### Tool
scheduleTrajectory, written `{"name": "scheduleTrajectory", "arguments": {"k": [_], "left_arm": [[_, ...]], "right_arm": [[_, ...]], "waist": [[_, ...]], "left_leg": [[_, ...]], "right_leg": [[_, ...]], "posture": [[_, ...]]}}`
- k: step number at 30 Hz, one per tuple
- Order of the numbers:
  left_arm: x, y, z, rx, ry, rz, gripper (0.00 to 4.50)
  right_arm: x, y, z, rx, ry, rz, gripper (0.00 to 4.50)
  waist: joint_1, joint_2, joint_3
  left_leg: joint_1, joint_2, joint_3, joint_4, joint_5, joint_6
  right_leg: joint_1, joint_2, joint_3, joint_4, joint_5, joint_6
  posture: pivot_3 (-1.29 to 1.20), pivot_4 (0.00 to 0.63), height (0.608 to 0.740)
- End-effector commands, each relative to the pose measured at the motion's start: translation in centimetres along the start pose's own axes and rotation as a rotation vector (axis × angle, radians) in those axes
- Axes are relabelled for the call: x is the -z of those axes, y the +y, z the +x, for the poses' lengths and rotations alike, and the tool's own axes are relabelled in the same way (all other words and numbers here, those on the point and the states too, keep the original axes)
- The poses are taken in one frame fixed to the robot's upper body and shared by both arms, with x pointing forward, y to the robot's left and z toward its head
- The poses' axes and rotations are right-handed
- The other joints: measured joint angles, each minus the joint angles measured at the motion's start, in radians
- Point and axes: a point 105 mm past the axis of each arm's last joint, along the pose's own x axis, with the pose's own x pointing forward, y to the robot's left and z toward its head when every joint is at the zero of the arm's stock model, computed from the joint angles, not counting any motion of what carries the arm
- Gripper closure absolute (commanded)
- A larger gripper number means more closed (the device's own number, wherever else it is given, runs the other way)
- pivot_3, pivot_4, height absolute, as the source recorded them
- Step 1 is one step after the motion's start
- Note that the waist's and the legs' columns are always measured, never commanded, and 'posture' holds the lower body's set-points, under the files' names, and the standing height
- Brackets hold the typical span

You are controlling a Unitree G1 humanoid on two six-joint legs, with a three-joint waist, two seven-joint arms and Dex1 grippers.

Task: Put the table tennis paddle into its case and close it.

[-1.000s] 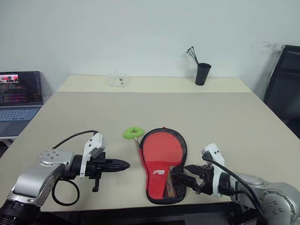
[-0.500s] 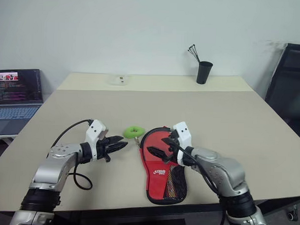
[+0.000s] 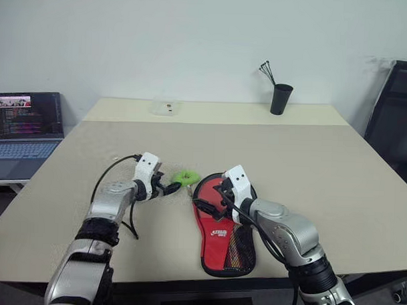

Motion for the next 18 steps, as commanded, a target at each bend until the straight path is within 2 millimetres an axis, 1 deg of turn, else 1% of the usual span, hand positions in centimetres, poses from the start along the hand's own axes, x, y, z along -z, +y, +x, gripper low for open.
{"name": "scheduleTrajectory", "arguments": {"k": [1, 4, 8, 13, 16, 18], "left_arm": [[-1.2, -0.5, 1.0, 0.051, -0.01, 0.022, 0.07], [-2.3, -1.0, 1.5, 0.092, -0.042, 0.026, 0.07], [-3.0, -1.2, 1.5, 0.125, -0.065, 0.029, 0.07], [-2.7, -1.7, 1.4, 0.175, -0.059, 0.019, 0.07], [-3.0, -2.2, 1.5, 0.203, -0.071, 0.006, 0.07], [-2.9, -2.1, 1.5, 0.194, -0.06, 0.01, 0.07]], "right_arm": [[-0.6, 0.4, -0.2, -0.003, -0.036, -0.02, 0.0], [-0.4, 0.5, -0.3, -0.001, -0.033, -0.02, 0.0], [-0.3, 0.6, -0.3, 0.004, -0.033, -0.019, 0.0], [-0.2, 0.6, -0.4, 0.01, -0.033, -0.017, 0.0], [-0.1, 0.7, -0.4, 0.007, -0.031, -0.019, 0.0], [-0.1, 0.8, -0.4, 0.006, -0.03, -0.018, 0.0]], "waist": [[0.0, 0.0, 0.0], [0.001, 0.0, 0.0], [0.0, 0.0, 0.0], [-0.002, 0.0, 0.0], [-0.002, 0.0, 0.0], [-0.002, 0.0, 0.0]], "left_leg": [[0.0, 0.0, 0.0, 0.0, 0.0, 0.0], [0.0, 0.0, 0.0, 0.0, 0.0, 0.0], [0.0, 0.0, 0.0, 0.0, 0.0, 0.0], [0.0, 0.0, 0.0, 0.0, 0.0, 0.0], [0.0, 0.0, -0.001, 0.0, 0.0, 0.0], [0.0, 0.0, 0.0, 0.0, 0.0, 0.0]], "right_leg": [[0.0, 0.0, 0.0, 0.0, 0.0, 0.0], [0.0, 0.0, -0.001, 0.0, 0.0, 0.0], [0.0, 0.0, 0.0, 0.0, 0.0, 0.0], [0.0, 0.0, 0.0, 0.001, 0.0, 0.0], [0.0, 0.0, 0.0, 0.001, 0.0, 0.0], [0.0, 0.0, 0.0, 0.001, 0.0, 0.0]], "posture": [[0.0, 0.15, 0.74], [0.0, 0.15, 0.74], [0.0, 0.15, 0.74], [0.0, 0.15, 0.74], [0.0, 0.15, 0.74], [0.0, 0.15, 0.74]]}}
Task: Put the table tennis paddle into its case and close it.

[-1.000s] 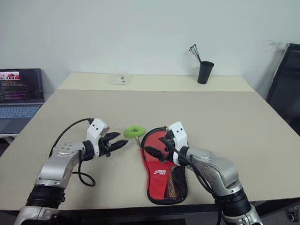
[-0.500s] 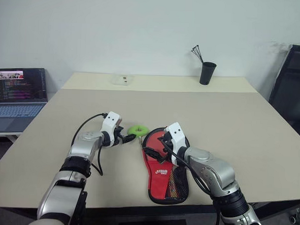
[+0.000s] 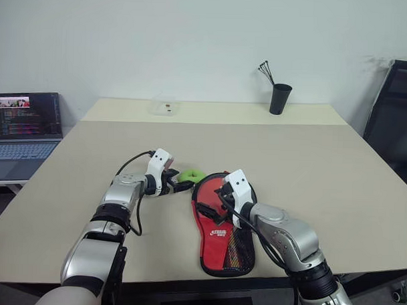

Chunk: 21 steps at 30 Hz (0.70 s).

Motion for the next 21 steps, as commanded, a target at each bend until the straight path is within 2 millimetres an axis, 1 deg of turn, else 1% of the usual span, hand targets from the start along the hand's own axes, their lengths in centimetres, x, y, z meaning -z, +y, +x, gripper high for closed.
{"name": "scheduleTrajectory", "arguments": {"k": [1, 7, 10, 16, 19, 21], "left_arm": [[-1.3, 0.2, 0.0, -0.011, -0.025, 0.022, 0.07], [-0.2, 0.1, 1.3, -0.048, 0.036, 0.024, 0.07], [0.6, -0.1, 1.9, -0.06, 0.072, 0.034, 0.62], [1.5, -0.9, 2.8, -0.043, 0.093, 0.027, 2.58], [1.7, -1.2, 2.9, -0.025, 0.092, 0.021, 3.64], [1.9, -1.4, 2.9, -0.014, 0.091, 0.016, 4.23]], "right_arm": [[-1.0, 0.8, -0.2, -0.014, -0.046, -0.021, 0.0], [-0.9, 0.8, -0.2, -0.008, -0.044, -0.016, 0.0], [-0.9, 0.6, -0.3, 0.005, -0.045, -0.015, 0.0], [-0.8, 0.5, -0.3, 0.026, -0.046, -0.021, 0.0], [-0.8, -0.3, -0.3, 0.081, -0.051, -0.062, 0.0], [-0.9, -1.0, -0.2, 0.128, -0.063, -0.068, 0.0]], "waist": [[0.0, 0.0, 0.0], [0.002, 0.0, 0.0], [0.003, -0.001, -0.001], [0.006, -0.002, -0.001], [0.006, -0.002, -0.002], [0.006, -0.002, -0.002]], "left_leg": [[0.0, 0.0, 0.0, 0.0, 0.0, 0.0], [0.0, 0.0, 0.0, 0.0, 0.0, 0.0], [0.001, -0.001, -0.001, 0.001, 0.0, 0.0], [0.001, -0.001, -0.001, 0.001, 0.0, 0.0], [0.001, -0.001, -0.001, 0.002, 0.0, 0.0], [0.001, -0.001, -0.001, 0.003, 0.0, 0.0]], "right_leg": [[0.0, 0.0, 0.0, 0.0, 0.0, 0.0], [0.0, 0.0, 0.0, 0.001, 0.0, 0.0], [0.002, 0.0, -0.001, 0.001, 0.0, 0.0], [0.003, -0.001, -0.002, 0.001, 0.0, 0.001], [0.003, -0.001, -0.002, 0.001, 0.0, 0.001], [0.003, -0.001, -0.002, 0.001, 0.0, 0.001]], "posture": [[0.0, 0.15, 0.74], [0.0, 0.15, 0.74], [0.0, 0.15, 0.74], [0.0, 0.15, 0.74], [0.0, 0.15, 0.74], [0.0, 0.15, 0.74]]}}
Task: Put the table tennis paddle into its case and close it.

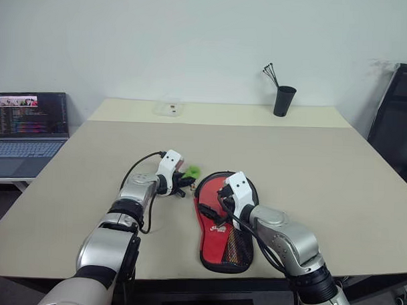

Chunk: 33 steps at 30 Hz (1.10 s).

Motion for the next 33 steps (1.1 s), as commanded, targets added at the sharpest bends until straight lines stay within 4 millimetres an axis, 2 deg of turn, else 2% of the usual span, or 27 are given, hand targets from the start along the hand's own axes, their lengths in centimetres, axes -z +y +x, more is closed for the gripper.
{"name": "scheduleTrajectory", "arguments": {"k": [1, 5, 9, 13, 16, 19, 23, 27, 33], "left_arm": [[1.5, -0.8, 0.3, 0.035, 0.044, -0.011, 4.37], [1.6, -1.2, 0.4, 0.049, 0.037, -0.019, 4.38], [1.2, -1.7, 0.5, 0.069, 0.026, -0.007, 4.38], [-0.1, -1.3, 0.5, 0.055, 0.016, 0.046, 4.38], [-2.0, -0.6, 0.7, 0.004, 0.009, 0.137, 4.38], [-4.0, -0.3, 1.1, -0.042, 0.004, 0.221, 4.38], [-5.3, -0.7, 2.0, -0.08, 0.037, 0.348, 4.38], [-7.0, -1.9, 3.3, -0.122, 0.044, 0.499, 4.38], [-8.4, -3.7, 4.7, -0.14, 0.02, 0.635, 4.38]], "right_arm": [[-1.2, -0.7, 0.2, 0.065, -0.066, -0.04, 0.0], [0.0, -1.5, 0.9, 0.115, -0.033, -0.053, 0.0], [2.9, -1.8, 1.2, 0.132, 0.074, -0.078, 0.0], [4.5, -2.2, 0.7, 0.16, 0.118, -0.086, 0.0], [5.5, -2.4, 0.4, 0.177, 0.146, -0.091, 0.0], [6.1, -2.3, 0.2, 0.188, 0.16, -0.091, 0.0], [6.5, -1.8, 0.2, 0.193, 0.167, -0.085, 0.0], [7.2, -1.0, -0.2, 0.196, 0.182, -0.068, 0.0], [8.0, 0.0, -0.6, 0.202, 0.198, -0.05, 0.0]], "waist": [[0.0, 0.0, -0.001], [-0.001, 0.0, -0.001], [-0.001, 0.0, -0.001], [-0.001, -0.001, -0.004], [0.0, -0.003, -0.005], [0.001, -0.003, -0.005], [-0.001, -0.003, -0.005], [0.0, -0.004, -0.005], [-0.003, -0.004, -0.005]], "left_leg": [[0.0, 0.0, 0.0, 0.0, 0.0, 0.0], [0.001, 0.0, 0.0, 0.0, 0.0, 0.0], [0.001, 0.0, 0.0, 0.0, 0.0, 0.0], [0.001, 0.0, -0.001, 0.0, 0.0, 0.0], [0.001, -0.001, 0.0, 0.0, 0.0, 0.0], [0.001, -0.001, 0.0, 0.001, 0.0, 0.0], [0.002, -0.001, 0.0, 0.001, 0.0, 0.0], [0.001, -0.001, 0.0, 0.0, 0.0, 0.0], [0.002, 0.0, 0.0, 0.0, 0.0, 0.0]], "right_leg": [[0.0, 0.0, 0.0, 0.0, 0.0, 0.0], [0.001, 0.0, 0.0, 0.0, 0.0, 0.0], [0.001, 0.0, 0.001, 0.0, 0.0, 0.0], [0.001, 0.0, 0.0, 0.0, 0.0, 0.0], [0.002, 0.0, -0.001, -0.001, 0.0, 0.0], [0.003, 0.0, -0.001, -0.001, 0.0, 0.0], [0.004, 0.0, -0.002, -0.001, 0.0, 0.0], [0.004, 0.0, -0.002, -0.001, 0.0, 0.0], [0.003, 0.0, -0.001, -0.001, 0.0, 0.001]], "posture": [[0.0, 0.15, 0.74], [0.0, 0.15, 0.74], [0.0, 0.15, 0.74], [0.0, 0.15, 0.74], [0.0, 0.15, 0.74], [0.0, 0.15, 0.74], [0.0, 0.15, 0.74], [0.0, 0.15, 0.74], [0.0, 0.15, 0.74]]}}
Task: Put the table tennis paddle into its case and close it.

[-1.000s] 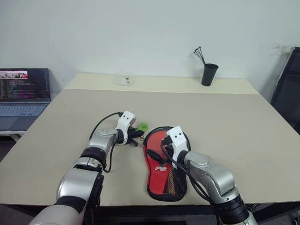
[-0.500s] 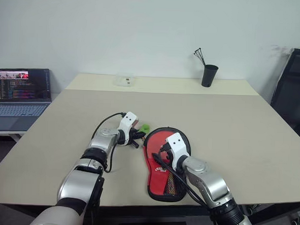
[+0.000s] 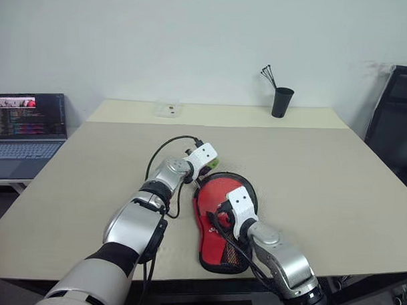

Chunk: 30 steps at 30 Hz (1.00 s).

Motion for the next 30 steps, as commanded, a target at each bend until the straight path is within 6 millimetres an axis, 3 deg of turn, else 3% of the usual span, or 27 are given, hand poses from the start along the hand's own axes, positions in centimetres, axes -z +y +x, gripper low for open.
{"name": "scheduleTrajectory", "arguments": {"k": [1, 12, 20, 24, 30], "left_arm": [[-3.5, 0.7, 0.1, -0.054, -0.078, 0.127, 4.38], [-9.9, -1.5, 1.2, -0.116, -0.221, 0.341, 4.38], [-13.9, -5.1, 1.7, -0.064, -0.338, 0.459, 4.38], [-15.0, -7.5, 1.9, 0.01, -0.39, 0.482, 4.38], [-15.0, -10.0, 2.1, 0.116, -0.419, 0.482, 4.38]], "right_arm": [[3.6, 0.9, -0.3, -0.002, 0.141, 0.025, 0.0], [4.5, 2.1, -1.5, 0.014, 0.167, 0.061, 0.0], [4.8, 2.7, -1.8, 0.008, 0.176, 0.074, 0.0], [4.8, 2.7, -1.7, 0.007, 0.176, 0.075, 0.0], [4.8, 2.6, -1.5, 0.005, 0.173, 0.072, 0.0]], "waist": [[0.0, 0.0, 0.0], [0.002, 0.0, 0.0], [0.003, 0.0, 0.0], [0.003, 0.0, 0.0], [0.001, 0.0, 0.0]], "left_leg": [[0.0, 0.0, 0.0, 0.0, 0.0, 0.0], [0.0, 0.0, 0.0, 0.0, 0.0, 0.0], [0.0, 0.0, 0.0, -0.001, 0.0, 0.0], [0.0, 0.0, 0.001, -0.001, 0.0, 0.0], [0.0, 0.0, 0.002, -0.001, 0.0, 0.0]], "right_leg": [[0.0, 0.0, 0.0, 0.0, 0.0, 0.0], [0.0, 0.0, -0.001, -0.001, 0.0, 0.0], [0.0, 0.0, -0.001, -0.001, 0.0, 0.0], [0.0, 0.0, -0.001, -0.001, 0.0, 0.0], [0.0, 0.0, -0.001, -0.001, 0.0, 0.0]], "posture": [[0.0, 0.15, 0.74], [0.0, 0.15, 0.74], [0.0, 0.15, 0.74], [0.0, 0.15, 0.74], [0.0, 0.15, 0.74]]}}
